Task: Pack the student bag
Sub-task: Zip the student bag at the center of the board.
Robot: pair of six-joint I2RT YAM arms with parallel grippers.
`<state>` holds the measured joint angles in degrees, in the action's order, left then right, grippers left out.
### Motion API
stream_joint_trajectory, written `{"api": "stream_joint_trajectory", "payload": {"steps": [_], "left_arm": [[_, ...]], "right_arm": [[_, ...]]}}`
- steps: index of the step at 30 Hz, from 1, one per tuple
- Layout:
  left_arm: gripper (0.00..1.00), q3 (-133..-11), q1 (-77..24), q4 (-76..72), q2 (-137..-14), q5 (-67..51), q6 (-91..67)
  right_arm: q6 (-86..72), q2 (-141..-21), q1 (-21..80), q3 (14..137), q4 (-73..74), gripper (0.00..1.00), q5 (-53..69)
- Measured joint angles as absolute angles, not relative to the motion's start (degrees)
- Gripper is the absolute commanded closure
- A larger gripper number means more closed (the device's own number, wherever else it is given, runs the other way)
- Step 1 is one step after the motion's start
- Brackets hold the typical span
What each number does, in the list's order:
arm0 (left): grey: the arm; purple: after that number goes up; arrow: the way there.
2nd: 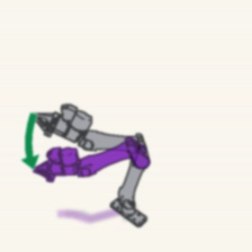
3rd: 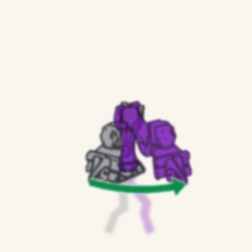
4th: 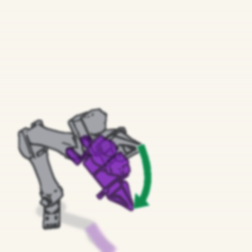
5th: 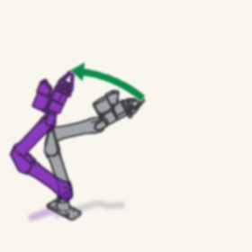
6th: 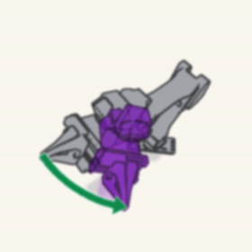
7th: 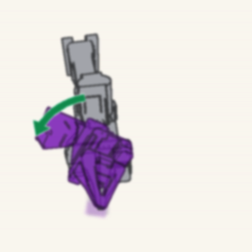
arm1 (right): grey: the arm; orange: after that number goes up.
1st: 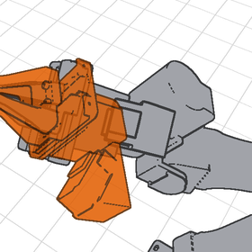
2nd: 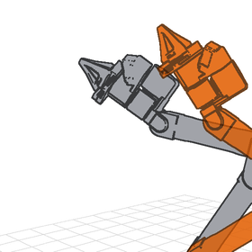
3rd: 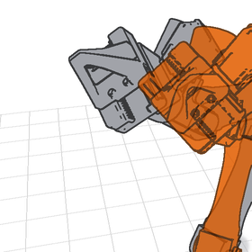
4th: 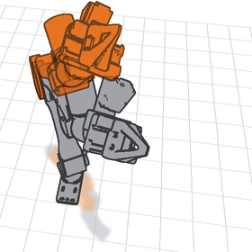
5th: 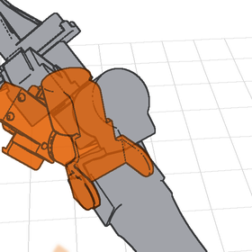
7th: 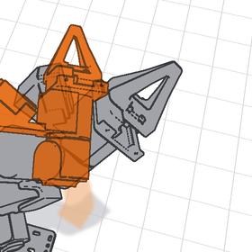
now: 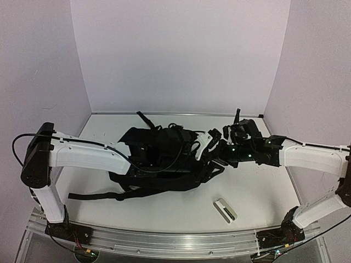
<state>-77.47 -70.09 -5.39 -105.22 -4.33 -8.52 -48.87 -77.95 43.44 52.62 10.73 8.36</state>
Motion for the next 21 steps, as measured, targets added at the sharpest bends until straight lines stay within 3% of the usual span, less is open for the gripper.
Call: {"api": "stream_joint_trajectory", "payload": {"steps": [10,21], "left_arm": [[0.31,-72.6,-67.5,-6.4,-97.4,-14.3,-12.3],[0.29,-77.6,-52.3,3.2,-97.2,-24.9,-22.4]], "right_arm": [[-49.8,-75.5,43.6,51.9,10.9,1.00,8.5],[-51.1,-70.6,44.2,48.4,12.7,1.00,11.5]]}}
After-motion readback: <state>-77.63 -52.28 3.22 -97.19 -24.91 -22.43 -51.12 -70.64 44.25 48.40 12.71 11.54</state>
